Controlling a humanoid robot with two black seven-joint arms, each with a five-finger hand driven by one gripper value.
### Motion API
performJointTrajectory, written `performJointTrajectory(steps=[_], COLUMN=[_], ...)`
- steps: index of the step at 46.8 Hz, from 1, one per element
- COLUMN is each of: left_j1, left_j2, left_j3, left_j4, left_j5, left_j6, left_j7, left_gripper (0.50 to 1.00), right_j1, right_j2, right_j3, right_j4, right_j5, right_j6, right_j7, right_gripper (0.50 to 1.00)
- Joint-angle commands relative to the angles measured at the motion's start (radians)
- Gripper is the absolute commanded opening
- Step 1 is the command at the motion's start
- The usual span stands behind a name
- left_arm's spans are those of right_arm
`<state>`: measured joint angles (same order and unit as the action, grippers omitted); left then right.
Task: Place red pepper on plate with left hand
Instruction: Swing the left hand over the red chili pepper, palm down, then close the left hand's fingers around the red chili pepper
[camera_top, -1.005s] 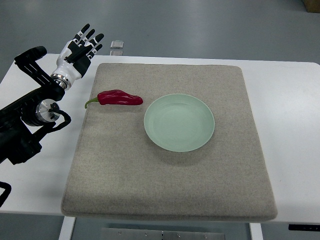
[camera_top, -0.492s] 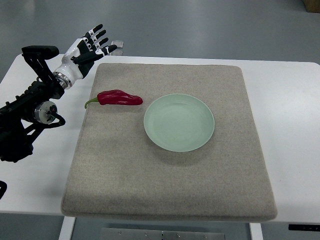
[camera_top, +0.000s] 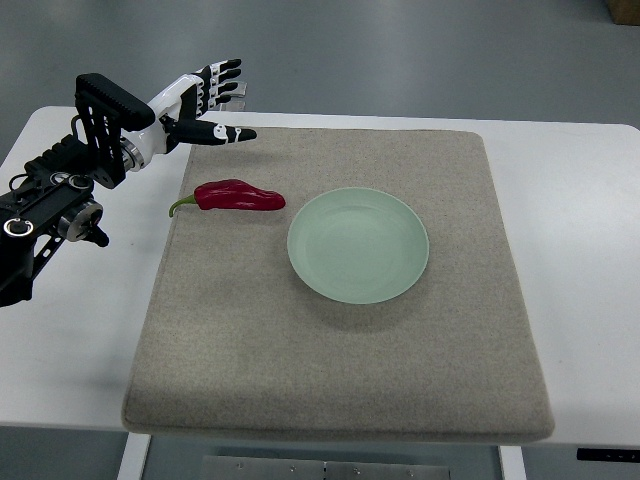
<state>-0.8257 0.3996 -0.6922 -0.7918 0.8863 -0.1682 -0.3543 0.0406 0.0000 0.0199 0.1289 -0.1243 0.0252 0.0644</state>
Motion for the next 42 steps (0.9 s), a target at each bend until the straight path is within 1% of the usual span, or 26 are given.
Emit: performJointTrajectory(steps=[1, 10, 15, 25, 32, 34, 42], left_j1=[0.002, 0.005, 0.008, 0.011, 0.013, 0.013, 0.013], left_j2=[0.012, 0.025, 0.027, 0.038, 0.039, 0.041, 0.041], left_j3=[0.0, 0.0, 0.0, 0.0, 0.0, 0.0, 0.003], left_j4=[-0.021, -0.038, -0.047, -0.053, -0.052, -0.052, -0.06], left_j5=[0.094, 0.261, 0.37, 0.572, 0.64, 0.657, 0.738], left_j6=[0.003, 0.009, 0.009, 0.009, 0.009, 0.009, 0.01], left_j7=[0.0, 0.0, 0.0, 0.0, 0.0, 0.0, -0.002], left_gripper=[0.979, 0.975, 0.958, 0.958, 0.956, 0.945, 0.932], right_j1=[0.001, 0.001, 0.001, 0.001, 0.001, -0.001, 0.001], right_j2=[0.0, 0.0, 0.0, 0.0, 0.0, 0.0, 0.0], right_j3=[0.0, 0.0, 0.0, 0.0, 0.0, 0.0, 0.0], right_j4=[0.0, 0.0, 0.0, 0.0, 0.0, 0.0, 0.0], right_j5=[0.0, 0.0, 0.0, 0.0, 0.0, 0.0, 0.0], right_j6=[-0.001, 0.001, -0.001, 0.001, 0.001, 0.001, 0.001], right_j7=[0.0, 0.0, 0.0, 0.0, 0.0, 0.0, 0.0], right_gripper=[0.928, 0.928, 0.928, 0.928, 0.928, 0.928, 0.928])
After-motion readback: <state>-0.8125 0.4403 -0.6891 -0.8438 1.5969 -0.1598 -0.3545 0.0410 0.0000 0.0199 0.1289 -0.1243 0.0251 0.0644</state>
